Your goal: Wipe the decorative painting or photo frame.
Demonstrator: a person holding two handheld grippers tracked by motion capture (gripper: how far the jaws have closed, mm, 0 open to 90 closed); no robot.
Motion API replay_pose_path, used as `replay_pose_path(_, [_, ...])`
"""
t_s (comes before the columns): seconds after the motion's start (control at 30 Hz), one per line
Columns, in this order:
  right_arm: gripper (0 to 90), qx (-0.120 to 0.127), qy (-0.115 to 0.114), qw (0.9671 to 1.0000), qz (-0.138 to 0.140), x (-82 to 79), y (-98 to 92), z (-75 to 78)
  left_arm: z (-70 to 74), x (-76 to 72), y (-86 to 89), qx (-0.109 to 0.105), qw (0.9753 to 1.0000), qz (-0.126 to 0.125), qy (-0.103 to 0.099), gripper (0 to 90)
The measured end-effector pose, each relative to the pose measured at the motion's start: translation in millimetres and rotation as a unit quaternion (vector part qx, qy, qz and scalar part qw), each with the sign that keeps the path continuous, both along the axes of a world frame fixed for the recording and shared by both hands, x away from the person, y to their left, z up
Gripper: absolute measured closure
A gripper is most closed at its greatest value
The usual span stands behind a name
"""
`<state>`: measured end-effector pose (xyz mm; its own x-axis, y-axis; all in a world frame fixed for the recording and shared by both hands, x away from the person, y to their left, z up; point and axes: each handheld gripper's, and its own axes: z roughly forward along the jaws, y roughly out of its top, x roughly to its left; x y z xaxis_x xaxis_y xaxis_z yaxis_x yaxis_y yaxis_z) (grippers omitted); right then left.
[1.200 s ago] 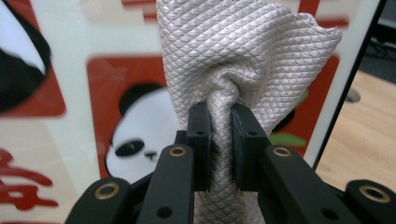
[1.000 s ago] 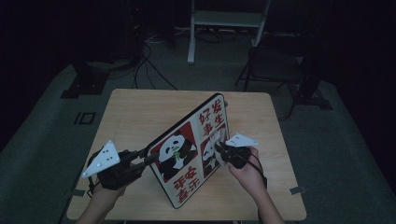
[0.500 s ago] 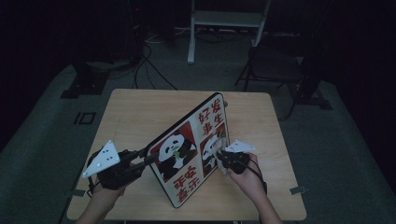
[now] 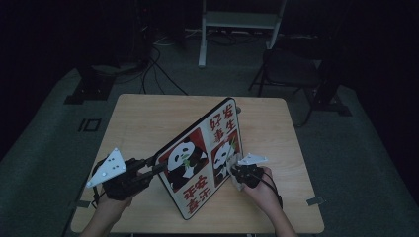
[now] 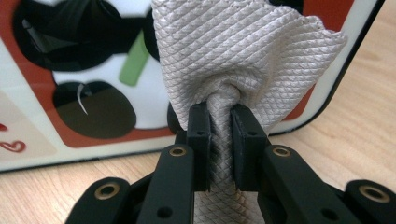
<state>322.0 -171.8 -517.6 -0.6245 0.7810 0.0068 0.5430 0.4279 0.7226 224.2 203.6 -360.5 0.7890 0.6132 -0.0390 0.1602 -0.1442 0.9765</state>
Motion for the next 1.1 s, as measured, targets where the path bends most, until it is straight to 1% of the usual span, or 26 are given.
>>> replay_pose_path(0.1, [79.6,-0.007,0.006,1.0,-0.001,0.3,0.0,-3.3,0.0,-0.1,0.0,0.0,1.0,0.0,0.0,71.8])
replay_pose_path(0.13, [79.6,-0.01,0.012,0.9999,-0.002,0.8,-0.4,-7.6,0.0,-0.3,0.0,0.0,1.0,0.0,0.0,71.8])
replay_pose_path(0.17, [79.6,-0.01,0.012,0.9999,-0.002,0.8,-0.4,-7.6,0.0,-0.3,0.0,0.0,1.0,0.0,0.0,71.8])
replay_pose_path(0.2, [79.6,-0.015,0.019,0.9997,-0.003,1.3,-1.1,-12.6,0.0,-0.4,0.0,0.0,1.0,0.0,-0.001,71.8])
replay_pose_path(0.23, [79.6,-0.015,0.019,0.9997,-0.003,1.3,-1.1,-12.6,0.0,-0.4,0.0,0.0,1.0,0.0,-0.001,71.6])
replay_pose_path(0.27, [79.6,-0.015,0.025,0.9996,-0.004,1.5,-2.5,-16.1,-0.1,-0.6,0.0,0.0,1.0,0.0,-0.001,71.7])
replay_pose_path(0.37, [79.7,-0.019,0.029,0.9994,-0.003,1.3,-3.8,-14.0,-0.1,-0.7,0.1,0.0,1.0,0.0,-0.001,71.7])
replay_pose_path(0.4, [79.8,-0.021,0.022,0.9995,-0.003,0.1,-3.9,-9.4,0.1,-0.7,0.0,0.001,1.0,0.001,-0.001,71.7])
replay_pose_path(0.43, [79.8,-0.021,0.022,0.9995,-0.003,0.1,-3.9,-9.4,0.1,-0.7,0.0,0.001,1.0,0.001,-0.001,71.7])
replay_pose_path(0.47, [79.8,-0.018,0.016,0.9997,-0.005,-0.2,-4.8,-6.2,0.0,-0.7,0.0,0.0,1.0,0.0,-0.001,71.7])
replay_pose_path(0.5, [79.8,-0.009,0.01,0.9999,-0.009,-0.9,-6.1,-0.2,-0.1,-0.7,0.0,-0.001,1.0,0.0,-0.001,71.7])
replay_pose_path(0.6, [79.8,0.003,-0.007,0.9999,-0.011,-2.7,-7.9,12.1,0.0,-0.6,0.1,0.0,1.0,0.0,-0.002,71.7])
replay_pose_path(0.73, [79.8,0.025,-0.037,0.999,-0.008,-7.2,-8.8,35.6,-0.2,-0.3,0.2,-0.002,1.0,-0.001,-0.001,71.8])
replay_pose_path(0.8, [79.8,0.038,-0.055,0.9977,-0.007,-9.7,-7.8,49.5,-0.3,-0.4,0.2,-0.002,1.0,0.0,-0.002,71.8])
replay_pose_path(0.87, [79.8,0.05,-0.066,0.9966,-0.003,-11.2,-6.9,60.3,-0.3,-0.6,0.1,-0.002,1.0,0.0,-0.002,71.8])
replay_pose_path(0.93, [79.8,0.062,-0.082,0.9947,-0.002,-13.2,-5.7,72.9,-0.3,-0.6,0.1,-0.002,1.0,0.0,-0.002,71.8])
replay_pose_path(1.0, [79.8,0.073,-0.102,0.9921,0.002,-15.8,-3.4,86.5,-0.4,-0.5,0.2,-0.002,1.0,0.0,-0.002,71.8])
replay_pose_path(1.07, [79.7,0.083,-0.112,0.9902,0.005,-18.6,-1.4,96.3,-0.4,-0.5,0.3,0.0,1.0,-0.001,-0.001,71.8])
replay_pose_path(1.1, [79.8,0.091,-0.121,0.9885,0.007,-20.5,0.0,102.7,-0.4,-0.5,0.3,-0.001,1.0,-0.001,-0.001,71.8])
